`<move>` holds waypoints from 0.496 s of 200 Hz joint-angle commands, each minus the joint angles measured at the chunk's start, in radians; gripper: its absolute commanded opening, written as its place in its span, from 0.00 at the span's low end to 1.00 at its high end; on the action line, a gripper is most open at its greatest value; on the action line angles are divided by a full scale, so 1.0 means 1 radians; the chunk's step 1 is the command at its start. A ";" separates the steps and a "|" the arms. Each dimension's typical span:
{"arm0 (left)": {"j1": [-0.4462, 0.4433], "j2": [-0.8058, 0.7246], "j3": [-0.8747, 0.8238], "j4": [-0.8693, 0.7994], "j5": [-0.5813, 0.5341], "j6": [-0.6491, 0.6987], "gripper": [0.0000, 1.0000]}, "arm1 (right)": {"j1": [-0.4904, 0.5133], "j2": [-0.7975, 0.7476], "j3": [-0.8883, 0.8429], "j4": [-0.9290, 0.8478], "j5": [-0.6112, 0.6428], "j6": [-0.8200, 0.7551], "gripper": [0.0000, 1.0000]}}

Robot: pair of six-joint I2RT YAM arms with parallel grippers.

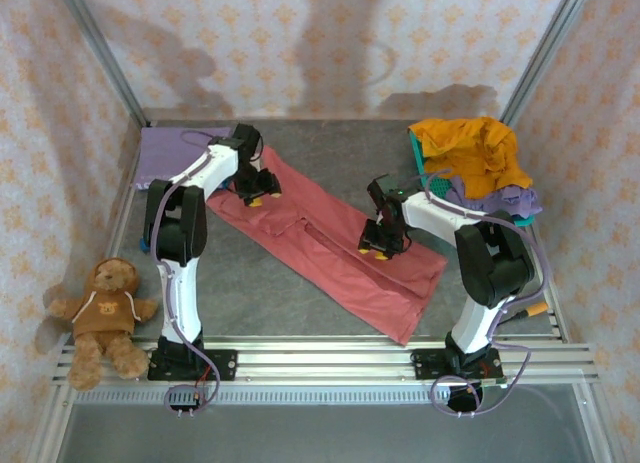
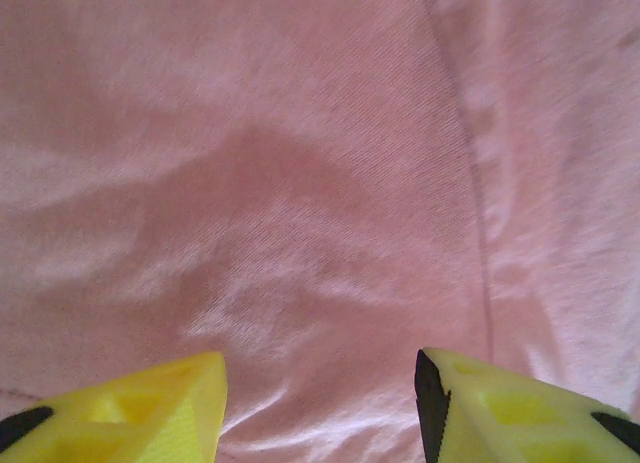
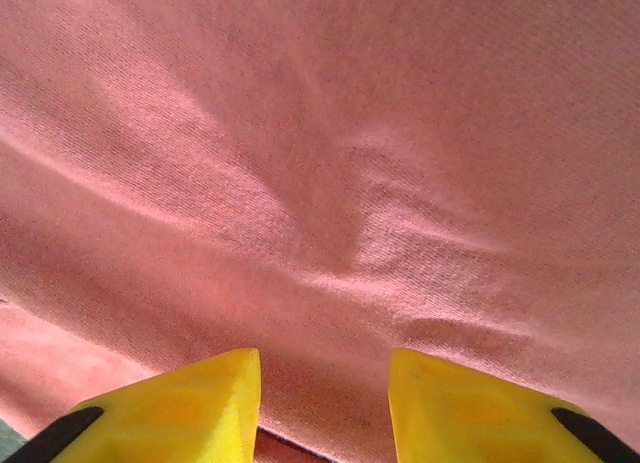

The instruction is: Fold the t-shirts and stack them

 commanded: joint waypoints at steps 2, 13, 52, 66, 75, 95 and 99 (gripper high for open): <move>-0.010 -0.029 -0.063 0.080 0.023 -0.032 0.54 | -0.002 0.013 0.002 -0.020 0.023 -0.014 0.39; -0.013 -0.020 -0.081 0.095 0.025 -0.035 0.54 | -0.001 0.013 -0.006 -0.018 0.025 -0.013 0.39; -0.018 0.016 -0.095 0.131 0.032 -0.045 0.54 | -0.003 0.001 -0.039 -0.013 0.031 -0.006 0.39; -0.022 0.040 -0.081 0.129 0.037 -0.045 0.54 | -0.003 -0.005 -0.053 -0.011 0.032 -0.002 0.39; -0.024 0.056 -0.070 0.132 0.039 -0.046 0.54 | -0.003 -0.010 -0.062 -0.010 0.036 0.000 0.39; -0.028 0.102 -0.032 0.141 0.052 -0.043 0.54 | -0.004 -0.022 -0.085 -0.004 0.037 0.000 0.39; -0.028 0.116 -0.017 0.137 0.052 -0.039 0.54 | -0.004 -0.026 -0.088 -0.004 0.038 -0.002 0.39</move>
